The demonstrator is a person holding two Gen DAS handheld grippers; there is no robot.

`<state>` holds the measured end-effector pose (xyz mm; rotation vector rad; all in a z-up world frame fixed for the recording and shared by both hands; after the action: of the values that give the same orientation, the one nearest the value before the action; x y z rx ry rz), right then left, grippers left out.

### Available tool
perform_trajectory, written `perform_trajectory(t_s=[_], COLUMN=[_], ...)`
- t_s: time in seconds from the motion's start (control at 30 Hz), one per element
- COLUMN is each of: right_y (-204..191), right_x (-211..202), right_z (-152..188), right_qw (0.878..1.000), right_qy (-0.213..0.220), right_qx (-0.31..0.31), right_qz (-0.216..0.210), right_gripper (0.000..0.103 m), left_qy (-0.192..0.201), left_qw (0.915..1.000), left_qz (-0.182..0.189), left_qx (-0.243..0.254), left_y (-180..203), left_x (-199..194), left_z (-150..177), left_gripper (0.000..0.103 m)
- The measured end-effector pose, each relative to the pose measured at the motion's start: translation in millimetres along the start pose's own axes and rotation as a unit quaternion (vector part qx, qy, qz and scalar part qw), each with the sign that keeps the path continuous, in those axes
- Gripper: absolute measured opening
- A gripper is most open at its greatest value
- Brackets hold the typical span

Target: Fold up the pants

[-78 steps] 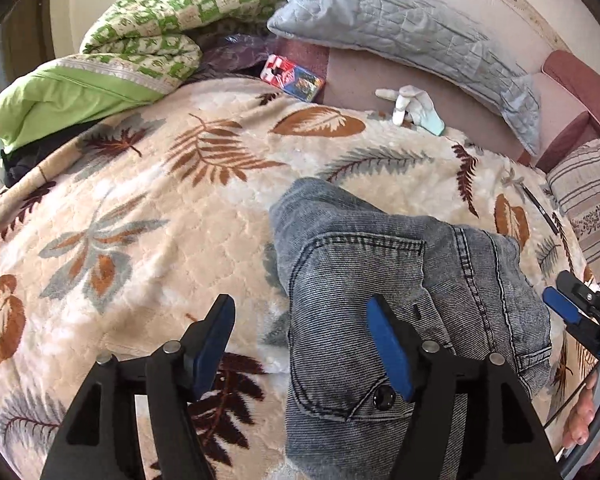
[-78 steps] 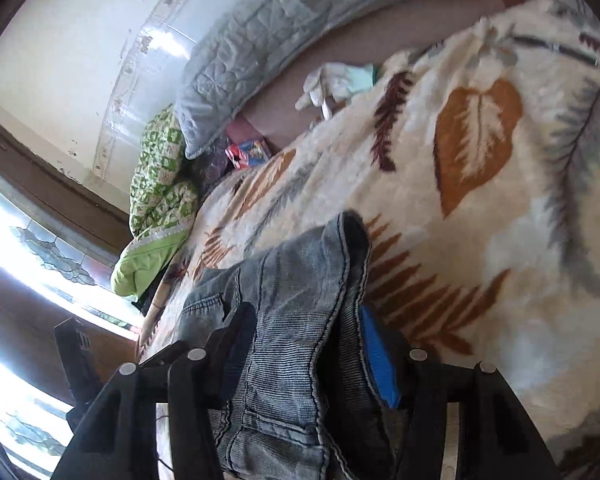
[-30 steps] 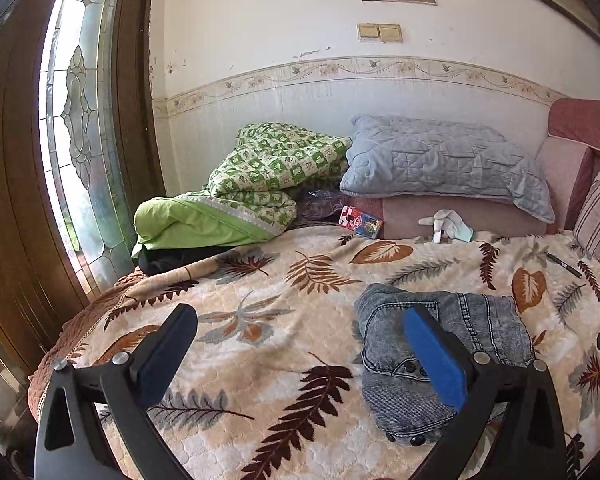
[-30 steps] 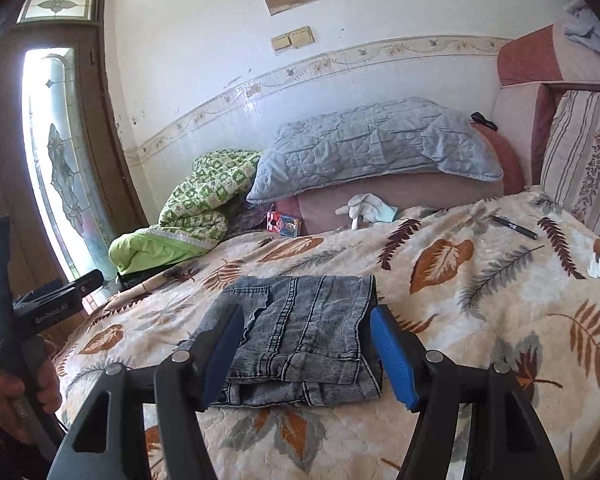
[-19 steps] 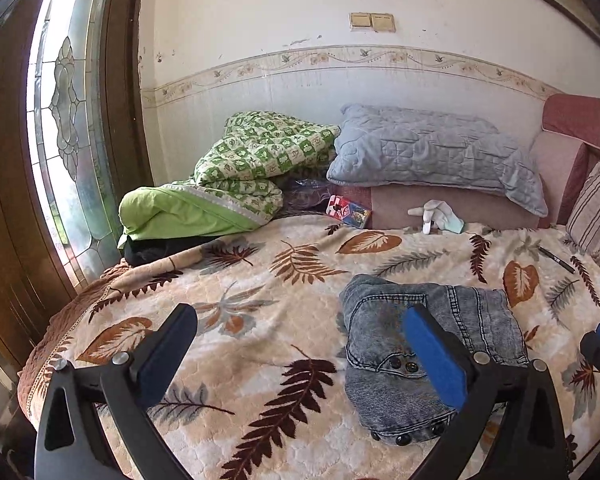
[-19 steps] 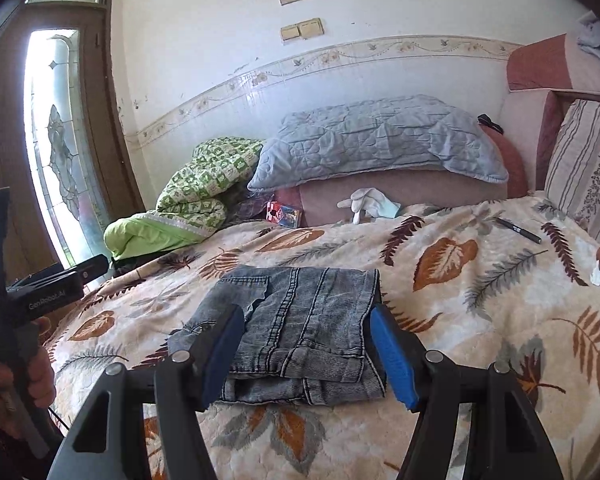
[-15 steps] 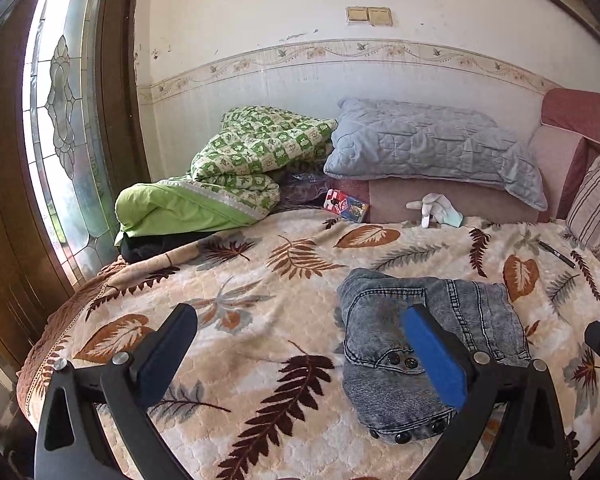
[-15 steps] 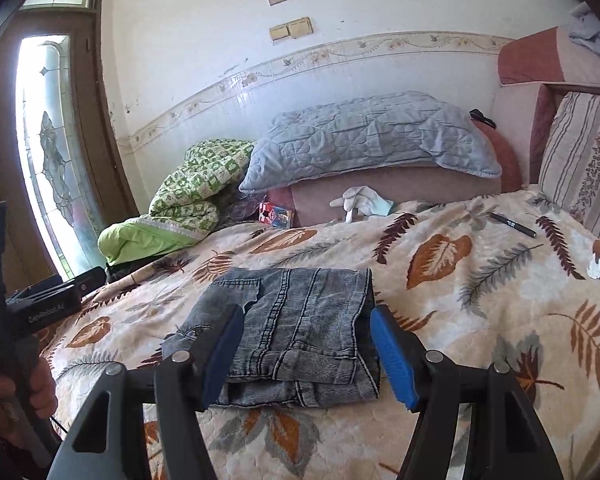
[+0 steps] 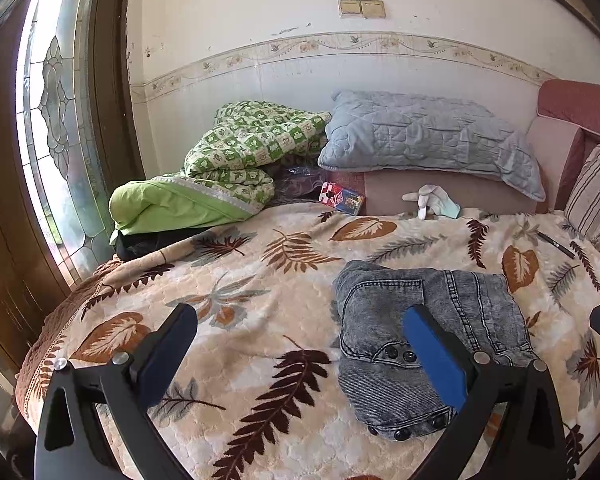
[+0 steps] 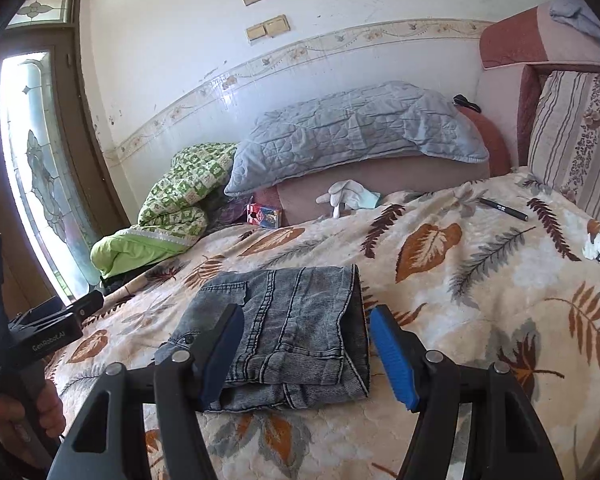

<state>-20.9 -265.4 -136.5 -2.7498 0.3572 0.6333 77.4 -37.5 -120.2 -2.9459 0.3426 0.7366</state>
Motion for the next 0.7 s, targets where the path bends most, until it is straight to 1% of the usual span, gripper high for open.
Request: perform_trajectory(t_s=[0.7], right_y=[-3.6], right_x=[2.7], right_z=[3.2], right_qw=[1.0], right_qy=[-0.008], right_qx=[-0.008], right_qz=[0.004], right_gripper=[0.069], left_qy=[-0.002], left_qw=[1.0], left_qz=[0.0], left_qx=[0.006], left_y=[0.2], left_x=[-1.9], left_z=[1.7], left_gripper=[0.103])
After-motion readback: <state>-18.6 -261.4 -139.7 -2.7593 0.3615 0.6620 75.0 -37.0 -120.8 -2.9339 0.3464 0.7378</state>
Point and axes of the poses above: each gripper's, at about its wrist camera, not at the fingertips, and x roughly the way its jaws point, y to its right, z to its underside, the point moved 1 cm from there along x, roughly the way its jaws point, and after that the axes turned 8 degrees about z, right-handed, at the moved point
